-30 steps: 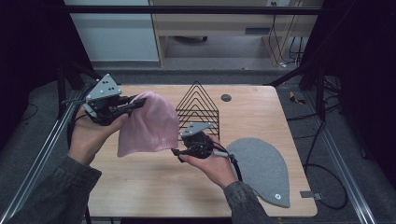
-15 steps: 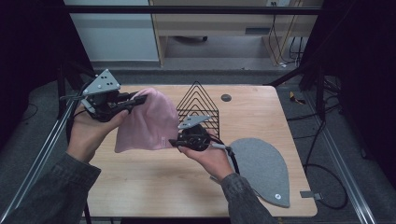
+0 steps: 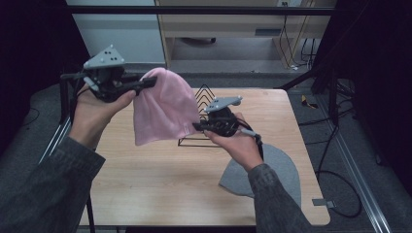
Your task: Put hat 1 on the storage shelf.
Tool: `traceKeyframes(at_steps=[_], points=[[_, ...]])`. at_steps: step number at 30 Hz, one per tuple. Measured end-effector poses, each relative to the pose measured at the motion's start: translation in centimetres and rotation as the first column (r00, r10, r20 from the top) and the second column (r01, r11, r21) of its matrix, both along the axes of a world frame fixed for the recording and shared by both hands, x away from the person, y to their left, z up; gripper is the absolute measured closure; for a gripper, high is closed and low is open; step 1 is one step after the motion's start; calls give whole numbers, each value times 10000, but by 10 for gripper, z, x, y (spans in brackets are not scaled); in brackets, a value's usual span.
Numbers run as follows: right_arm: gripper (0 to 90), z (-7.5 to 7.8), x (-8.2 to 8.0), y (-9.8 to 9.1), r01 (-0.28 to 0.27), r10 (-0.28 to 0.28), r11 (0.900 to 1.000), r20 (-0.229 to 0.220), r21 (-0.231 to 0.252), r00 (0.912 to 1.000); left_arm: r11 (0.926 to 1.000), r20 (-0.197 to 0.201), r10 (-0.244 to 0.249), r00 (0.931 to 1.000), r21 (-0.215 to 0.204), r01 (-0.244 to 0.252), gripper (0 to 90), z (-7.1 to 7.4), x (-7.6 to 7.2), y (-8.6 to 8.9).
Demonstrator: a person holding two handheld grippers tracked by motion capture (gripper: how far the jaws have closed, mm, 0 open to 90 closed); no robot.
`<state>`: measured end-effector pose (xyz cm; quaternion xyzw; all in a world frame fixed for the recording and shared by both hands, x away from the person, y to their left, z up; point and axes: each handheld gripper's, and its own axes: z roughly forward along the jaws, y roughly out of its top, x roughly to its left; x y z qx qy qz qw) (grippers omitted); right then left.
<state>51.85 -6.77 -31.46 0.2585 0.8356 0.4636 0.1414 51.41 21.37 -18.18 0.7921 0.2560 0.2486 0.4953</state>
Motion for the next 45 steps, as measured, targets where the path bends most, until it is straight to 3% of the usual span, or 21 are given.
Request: traceKeyframes(at_steps=[3, 9, 12, 16, 19, 26, 29, 31, 36, 45], points=[[837, 14, 11, -9, 115, -115, 9999, 50, 52, 9999, 9998, 5, 84, 10000, 157, -84, 800, 7, 17, -5], [837, 28, 38, -26, 823, -823, 9966, 77, 76, 9966, 9998, 58, 146, 9999, -100, -146, 800, 14, 50, -17], [837, 28, 49, -29, 1217, -1216, 9926, 206, -34, 9924, 9999, 216, 104, 9997, -4, -104, 801, 12, 66, -25], [837, 21, 59, -35, 1724, -1706, 9844, 514, -346, 9840, 9999, 130, -3, 9999, -164, 6, 801, 2, 87, -37], [837, 14, 64, -41, 1909, -1889, 9807, 474, -415, 9808, 9997, -37, 5, 10000, -263, -6, 802, -7, 99, -45], [836, 1, 72, -52, 2282, -2265, 9718, 348, -594, 9734, 9999, 12, -71, 10000, -158, 71, 802, -21, 116, -61], [836, -3, 73, -53, 2384, -2367, 9687, 323, -692, 9710, 9990, -162, -101, 9998, -447, 94, 802, -28, 124, -65], [836, -5, 73, -53, 2350, -2330, 9689, 344, -770, 9719, 9994, -168, -92, 9998, -335, 86, 803, -32, 125, -68], [837, -13, 70, -55, 2418, -2372, 9657, 579, -944, 9697, 9994, -100, -192, 9998, -293, 189, 803, -37, 125, -73], [836, -32, 57, -61, 2622, -2543, 9620, 991, -767, 9620, 9973, -163, -454, 9988, -581, 444, 803, -51, 116, -77]])
